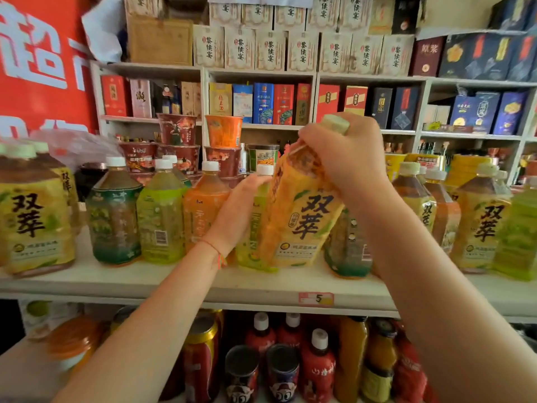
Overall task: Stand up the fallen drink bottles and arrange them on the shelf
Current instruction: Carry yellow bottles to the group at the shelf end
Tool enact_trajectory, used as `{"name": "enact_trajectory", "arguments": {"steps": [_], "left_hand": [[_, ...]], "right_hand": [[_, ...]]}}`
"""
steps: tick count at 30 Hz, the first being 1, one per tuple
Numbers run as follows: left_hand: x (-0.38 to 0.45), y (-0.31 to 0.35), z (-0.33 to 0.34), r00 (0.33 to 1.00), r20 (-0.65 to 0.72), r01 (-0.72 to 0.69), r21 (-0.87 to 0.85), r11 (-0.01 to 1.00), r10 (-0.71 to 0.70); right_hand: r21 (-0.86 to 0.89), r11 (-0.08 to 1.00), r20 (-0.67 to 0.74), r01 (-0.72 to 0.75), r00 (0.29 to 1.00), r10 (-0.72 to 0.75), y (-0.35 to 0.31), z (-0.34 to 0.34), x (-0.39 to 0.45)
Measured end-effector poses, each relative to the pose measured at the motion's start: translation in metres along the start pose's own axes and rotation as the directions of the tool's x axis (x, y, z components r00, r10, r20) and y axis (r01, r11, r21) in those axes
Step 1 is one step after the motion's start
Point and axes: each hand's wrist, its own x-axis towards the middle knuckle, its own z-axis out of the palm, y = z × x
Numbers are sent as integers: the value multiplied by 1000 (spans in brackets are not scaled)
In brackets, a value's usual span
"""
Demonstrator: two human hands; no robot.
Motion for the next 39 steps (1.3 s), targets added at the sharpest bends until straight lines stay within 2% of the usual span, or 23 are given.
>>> {"name": "enact_trajectory", "arguments": {"steps": [2,4,7,10,12,13,15,17,20,22,25,28,30,35,39], "left_hand": [[-17,11,-12,995,-68,54,-248,967,-73],[-29,9,-33,977,-209,-22,-241,970,-30],[-41,-2,-77,896,-429,-127,6,992,117],[-52,-16,-133,738,-552,-170,406,898,389],[-59,-34,-178,626,-618,-72,561,825,475],[-62,-42,-197,595,-646,-12,587,809,478],[-72,-59,-234,572,-685,78,592,802,451],[-83,-72,-265,591,-701,136,574,808,398],[-92,-90,-298,697,-665,211,548,809,269],[-93,-102,-314,773,-598,224,569,791,211],[-92,-115,-329,834,-510,189,622,760,211],[-91,-123,-334,845,-413,170,810,561,339],[-87,-125,-338,866,-344,147,869,472,363],[-68,-136,-347,946,-163,56,934,354,281],[-57,-139,-354,980,-75,36,978,206,184]], "right_hand": [[30,999,35,-28,999,27,-8,18,-2],[40,999,69,-27,997,24,-15,48,-7],[103,994,72,-34,997,26,-19,92,-15],[138,987,101,-86,992,72,-26,143,-23],[155,983,138,-95,988,74,-34,185,-28],[156,984,150,-92,986,69,-37,202,-29],[158,984,173,-83,983,55,-44,238,-33],[170,982,199,-80,979,45,-49,268,-38],[171,983,234,-65,972,23,-59,303,-46],[153,987,229,-45,973,9,-65,321,-49],[113,992,225,-56,974,29,-69,341,-49],[73,995,222,-74,973,56,-67,352,-49],[56,996,213,-63,976,50,-68,356,-49],[55,995,221,-87,973,73,-66,365,-49],[52,993,238,-102,967,87,-60,373,-55]]}}
